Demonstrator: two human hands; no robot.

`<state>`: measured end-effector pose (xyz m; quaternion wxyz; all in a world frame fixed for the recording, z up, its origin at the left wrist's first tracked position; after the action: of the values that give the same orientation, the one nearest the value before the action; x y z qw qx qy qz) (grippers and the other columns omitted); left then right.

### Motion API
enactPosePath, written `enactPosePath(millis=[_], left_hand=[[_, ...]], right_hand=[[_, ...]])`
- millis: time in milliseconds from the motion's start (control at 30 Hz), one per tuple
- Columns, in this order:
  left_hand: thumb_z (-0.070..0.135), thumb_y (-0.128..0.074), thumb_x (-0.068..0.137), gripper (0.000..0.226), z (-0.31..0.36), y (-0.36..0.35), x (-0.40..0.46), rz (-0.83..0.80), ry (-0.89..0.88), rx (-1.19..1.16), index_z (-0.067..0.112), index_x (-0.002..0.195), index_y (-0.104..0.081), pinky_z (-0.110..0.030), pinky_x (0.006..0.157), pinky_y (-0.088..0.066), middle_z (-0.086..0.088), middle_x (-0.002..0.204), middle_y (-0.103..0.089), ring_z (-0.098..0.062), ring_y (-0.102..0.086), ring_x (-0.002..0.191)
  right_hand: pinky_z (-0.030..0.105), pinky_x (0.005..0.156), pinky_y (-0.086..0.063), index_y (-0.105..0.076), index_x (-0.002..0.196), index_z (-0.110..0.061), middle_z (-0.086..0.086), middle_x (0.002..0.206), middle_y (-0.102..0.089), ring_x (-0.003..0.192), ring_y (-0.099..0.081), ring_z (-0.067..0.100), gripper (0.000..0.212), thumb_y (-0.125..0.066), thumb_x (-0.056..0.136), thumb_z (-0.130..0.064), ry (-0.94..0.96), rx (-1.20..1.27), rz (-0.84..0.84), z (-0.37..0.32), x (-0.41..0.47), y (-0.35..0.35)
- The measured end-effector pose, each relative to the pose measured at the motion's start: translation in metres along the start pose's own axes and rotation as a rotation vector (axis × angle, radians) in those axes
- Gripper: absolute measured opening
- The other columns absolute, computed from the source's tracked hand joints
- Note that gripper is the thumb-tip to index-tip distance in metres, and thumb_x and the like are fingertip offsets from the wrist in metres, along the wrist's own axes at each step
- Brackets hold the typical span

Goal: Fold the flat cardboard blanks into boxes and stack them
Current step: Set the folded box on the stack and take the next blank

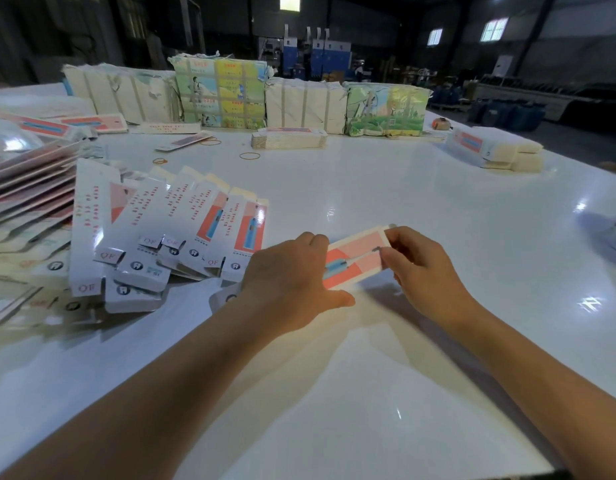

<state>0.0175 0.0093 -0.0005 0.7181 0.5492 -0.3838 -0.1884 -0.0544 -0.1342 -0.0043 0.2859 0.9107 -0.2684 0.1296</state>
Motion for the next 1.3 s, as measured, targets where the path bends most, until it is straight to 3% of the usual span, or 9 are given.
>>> enactPosePath(millis=[167, 233, 300, 367, 467, 567, 833, 1100, 1300], left_hand=[[0.077, -0.055, 0.067, 0.069, -0.002, -0.002, -0.001, -0.031, 0.023, -0.059, 0.029, 0.115, -0.044, -0.014, 0.045, -0.022, 0.013, 0.106, -0.058, -0.007, -0.048, 0.073], [0.077, -0.056, 0.066, 0.066, -0.005, 0.0, 0.0, -0.019, 0.053, -0.117, 0.029, 0.109, -0.045, -0.014, 0.048, -0.025, 0.012, 0.101, -0.057, -0.009, -0.049, 0.074], [0.078, -0.056, 0.065, 0.066, -0.006, 0.001, 0.0, -0.014, 0.061, -0.16, 0.029, 0.109, -0.046, -0.014, 0.049, -0.026, 0.014, 0.098, -0.055, -0.009, -0.05, 0.074], [0.078, -0.055, 0.066, 0.067, 0.001, -0.001, -0.001, -0.034, 0.033, -0.171, 0.032, 0.113, -0.045, -0.014, 0.047, -0.024, 0.017, 0.094, -0.05, -0.007, -0.048, 0.072], [0.078, -0.054, 0.066, 0.068, 0.008, -0.004, -0.002, -0.036, 0.012, -0.162, 0.036, 0.118, -0.041, -0.013, 0.047, -0.021, 0.021, 0.09, -0.04, -0.008, -0.046, 0.069], [0.075, -0.054, 0.069, 0.069, 0.003, -0.001, -0.002, -0.004, 0.018, -0.129, 0.035, 0.123, -0.04, -0.012, 0.047, -0.018, 0.018, 0.098, -0.05, -0.007, -0.045, 0.071], [0.075, -0.055, 0.07, 0.068, 0.002, 0.009, -0.002, 0.092, -0.018, -0.085, 0.031, 0.121, -0.045, -0.012, 0.047, -0.017, 0.014, 0.109, -0.058, -0.004, -0.041, 0.076], [0.072, -0.058, 0.07, 0.069, 0.002, 0.005, -0.001, 0.086, -0.012, -0.126, 0.03, 0.123, -0.045, -0.01, 0.048, -0.019, 0.013, 0.111, -0.059, -0.004, -0.042, 0.077], [0.074, -0.056, 0.071, 0.068, 0.002, 0.003, -0.001, 0.058, -0.008, -0.151, 0.032, 0.122, -0.044, -0.012, 0.047, -0.018, 0.016, 0.11, -0.057, -0.004, -0.043, 0.076]], right_hand=[[0.024, 0.069, -0.04, -0.062, 0.094, -0.015, -0.001, 0.095, -0.053, 0.07, -0.046, 0.005, 0.006, -0.057, 0.092, -0.013, 0.141, -0.256, 0.061, -0.012, -0.004, 0.01], [0.026, 0.076, -0.043, -0.055, 0.121, -0.017, 0.002, 0.118, -0.043, 0.089, -0.045, 0.006, 0.04, -0.067, 0.085, -0.031, 0.188, -0.457, 0.258, -0.016, -0.007, 0.025], [0.026, 0.081, -0.045, -0.039, 0.138, -0.02, 0.002, 0.129, -0.039, 0.103, -0.05, 0.013, 0.069, -0.073, 0.08, -0.033, 0.019, -0.206, 0.237, 0.0, -0.001, 0.031], [0.033, 0.075, -0.054, -0.048, 0.13, -0.011, 0.007, 0.115, -0.059, 0.1, -0.062, 0.024, 0.057, -0.07, 0.079, -0.024, -0.218, 0.266, 0.01, 0.017, 0.002, 0.009], [0.017, 0.062, -0.053, -0.059, 0.092, -0.012, -0.005, 0.074, -0.066, 0.071, -0.065, 0.015, 0.016, -0.047, 0.098, -0.021, -0.047, -0.016, -0.021, 0.007, -0.002, -0.001], [0.008, 0.058, -0.042, -0.049, 0.085, -0.03, -0.018, 0.071, -0.058, 0.067, -0.059, 0.002, 0.025, -0.032, 0.099, -0.042, 0.145, -0.308, 0.042, -0.007, -0.008, -0.006], [0.032, 0.067, -0.058, -0.078, 0.078, -0.023, 0.004, 0.08, -0.074, 0.077, -0.071, 0.019, 0.051, -0.035, 0.099, -0.006, -0.102, 0.582, -0.02, 0.014, 0.007, 0.0], [0.025, 0.068, -0.056, -0.074, 0.078, -0.024, -0.002, 0.08, -0.073, 0.079, -0.069, 0.017, 0.038, -0.038, 0.083, -0.014, -0.007, 0.441, 0.007, 0.006, 0.002, 0.002], [0.022, 0.066, -0.055, -0.077, 0.078, -0.038, -0.005, 0.08, -0.074, 0.078, -0.071, 0.014, 0.066, -0.029, 0.097, 0.003, 0.003, 0.44, 0.0, 0.001, -0.001, 0.004]])
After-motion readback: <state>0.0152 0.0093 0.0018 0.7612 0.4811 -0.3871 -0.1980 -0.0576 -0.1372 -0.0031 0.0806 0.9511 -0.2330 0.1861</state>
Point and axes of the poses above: each hand's wrist, its own x-axis towards the middle knuckle, its own y-axis out of the back of the hand, z = x × y, the point moved 8 cm from there along x, towards the middle knuckle
